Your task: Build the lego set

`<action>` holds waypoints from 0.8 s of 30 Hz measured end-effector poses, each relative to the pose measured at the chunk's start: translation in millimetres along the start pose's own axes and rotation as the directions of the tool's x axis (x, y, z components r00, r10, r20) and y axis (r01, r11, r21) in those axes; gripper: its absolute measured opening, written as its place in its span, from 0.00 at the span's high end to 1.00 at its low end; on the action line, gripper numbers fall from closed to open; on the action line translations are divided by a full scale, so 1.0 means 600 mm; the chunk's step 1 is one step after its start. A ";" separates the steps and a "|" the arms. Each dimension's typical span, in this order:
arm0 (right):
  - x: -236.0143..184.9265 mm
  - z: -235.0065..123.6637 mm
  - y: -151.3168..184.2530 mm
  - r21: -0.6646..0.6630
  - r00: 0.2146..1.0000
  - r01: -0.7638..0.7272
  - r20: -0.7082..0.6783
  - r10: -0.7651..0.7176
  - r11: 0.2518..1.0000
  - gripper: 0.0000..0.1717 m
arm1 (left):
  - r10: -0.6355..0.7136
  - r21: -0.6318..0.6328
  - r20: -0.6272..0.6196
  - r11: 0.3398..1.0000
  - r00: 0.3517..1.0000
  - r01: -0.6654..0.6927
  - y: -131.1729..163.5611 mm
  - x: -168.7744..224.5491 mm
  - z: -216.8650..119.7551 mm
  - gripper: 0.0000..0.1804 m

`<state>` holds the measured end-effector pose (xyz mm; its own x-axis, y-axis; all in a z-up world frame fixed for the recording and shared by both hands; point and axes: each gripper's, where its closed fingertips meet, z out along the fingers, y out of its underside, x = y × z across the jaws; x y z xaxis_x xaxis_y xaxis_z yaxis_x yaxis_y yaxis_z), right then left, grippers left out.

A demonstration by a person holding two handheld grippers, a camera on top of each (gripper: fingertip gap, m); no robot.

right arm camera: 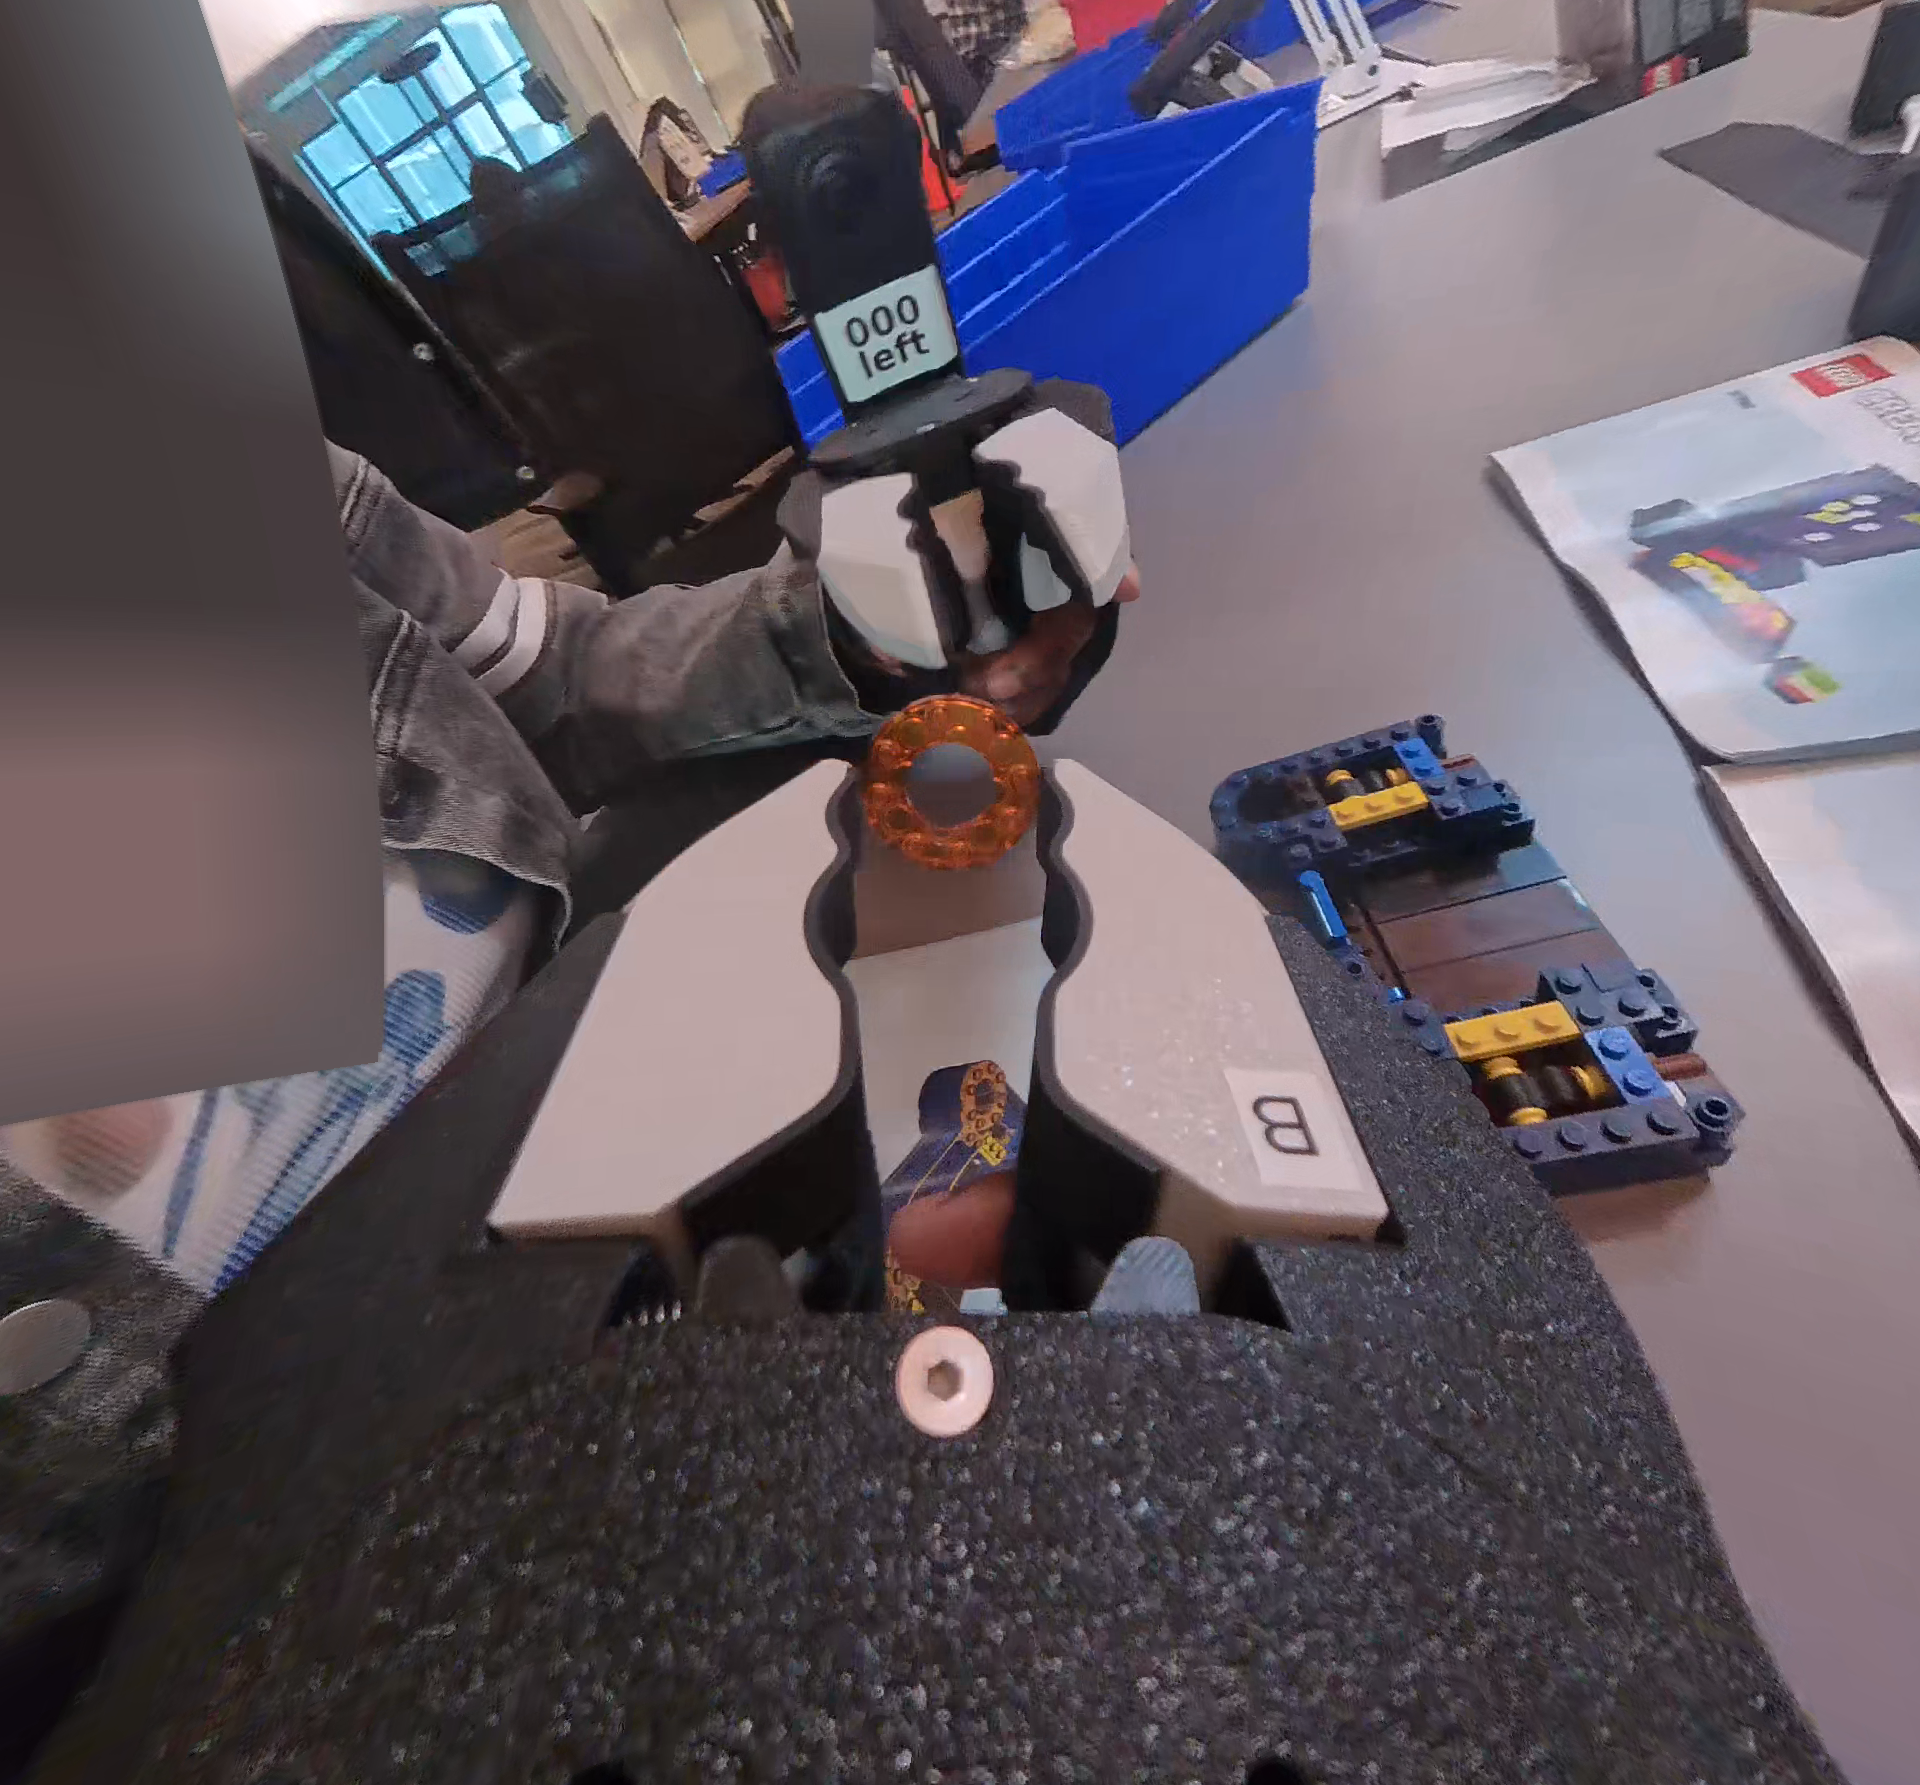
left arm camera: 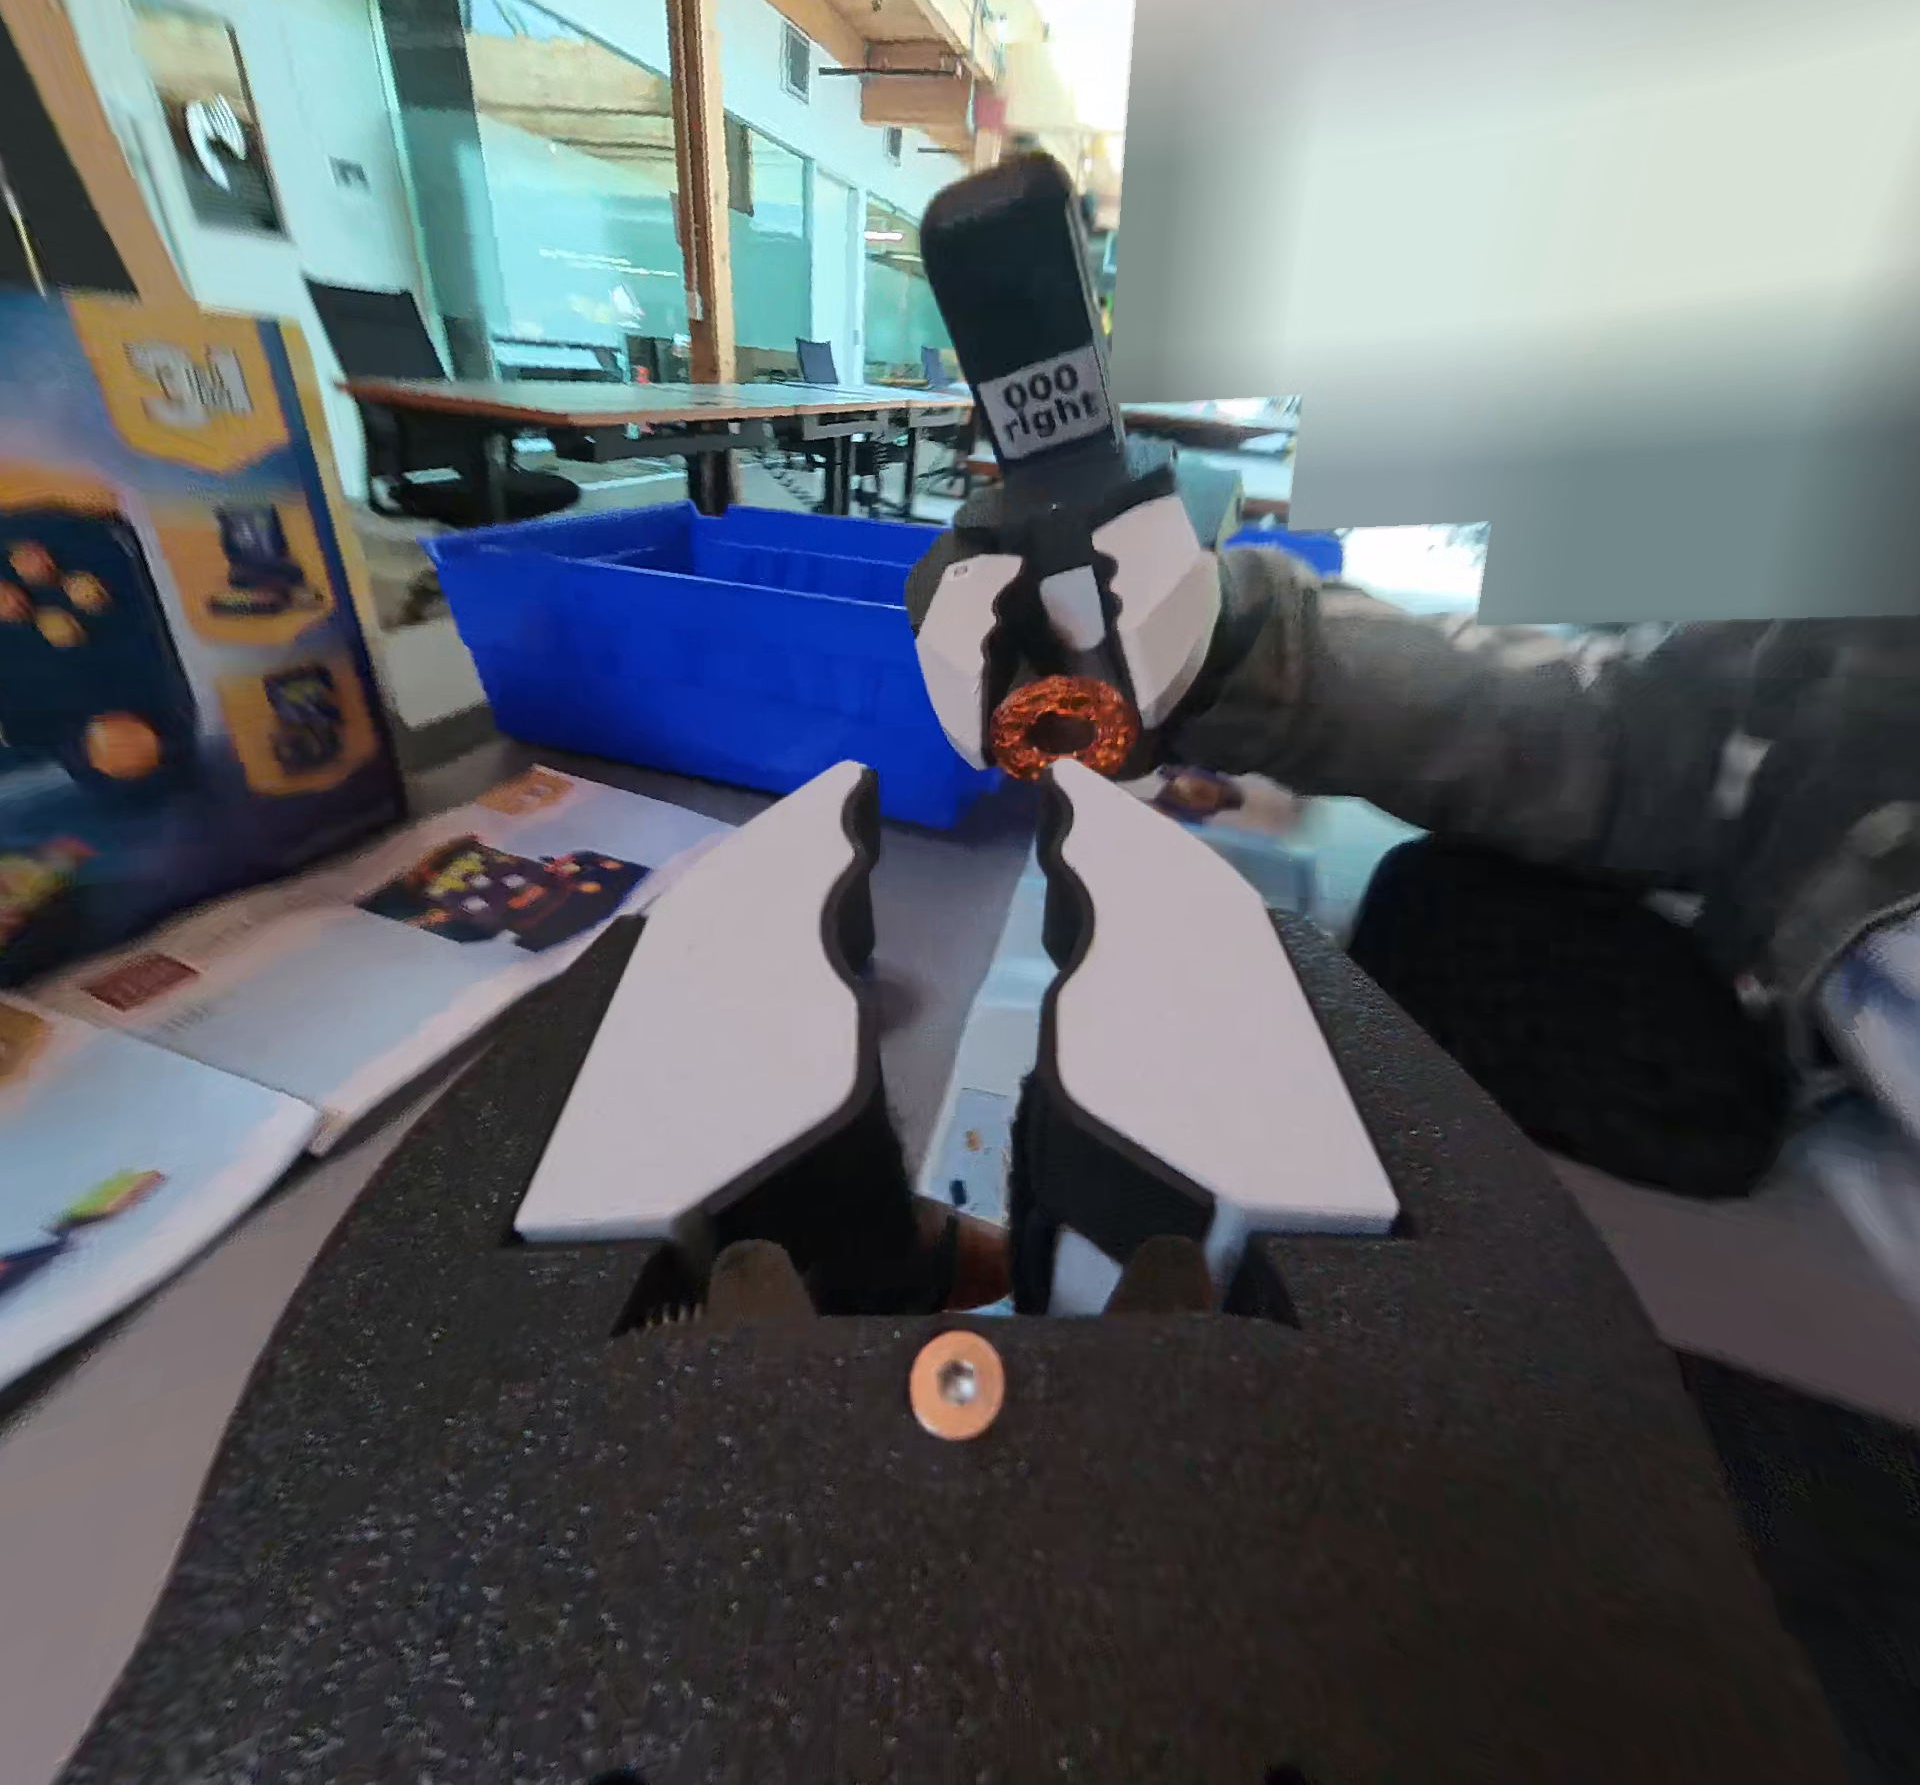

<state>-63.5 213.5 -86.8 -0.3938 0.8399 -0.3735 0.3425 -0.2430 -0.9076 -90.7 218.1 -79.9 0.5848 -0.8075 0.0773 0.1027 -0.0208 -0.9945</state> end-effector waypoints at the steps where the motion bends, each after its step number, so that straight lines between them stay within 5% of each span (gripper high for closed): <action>1: -0.001 0.001 0.001 -0.005 1.000 0.009 0.002 -0.009 1.000 0.81 | 0.070 -0.008 0.013 0.998 0.997 -0.070 0.001 0.005 0.002 0.84; 5: -0.007 0.003 0.000 -0.014 0.991 0.130 -0.012 -0.130 0.991 0.81 | 0.044 -0.038 0.076 0.998 0.996 -0.042 0.005 -0.014 -0.002 0.83; 10: 0.002 0.015 -0.010 -0.163 0.912 0.397 -0.034 -0.408 0.903 0.81 | -0.125 0.010 0.373 0.991 0.919 0.131 0.003 -0.128 -0.078 0.84; 12: 0.015 0.024 -0.013 -0.306 0.842 0.515 0.010 -0.539 0.801 0.81 | -0.164 -0.037 0.442 0.979 0.882 0.201 0.024 -0.154 -0.102 0.85; 16: 0.048 0.047 -0.022 -0.467 0.693 0.689 0.197 -0.694 0.555 0.82 | -0.252 -0.105 0.368 0.945 0.895 0.309 0.048 -0.139 -0.095 0.87; 24: 0.112 0.096 0.015 -0.472 0.416 0.869 0.527 -0.741 0.152 0.81 | -0.239 -0.372 0.296 0.863 0.925 0.342 0.108 -0.101 -0.083 0.89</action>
<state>-136.4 239.7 -130.9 -0.8670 0.2735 0.4165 0.1122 0.9216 -0.3716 -159.4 236.2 -152.8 0.7541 -0.5677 0.3304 -0.0106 -0.5134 -0.8581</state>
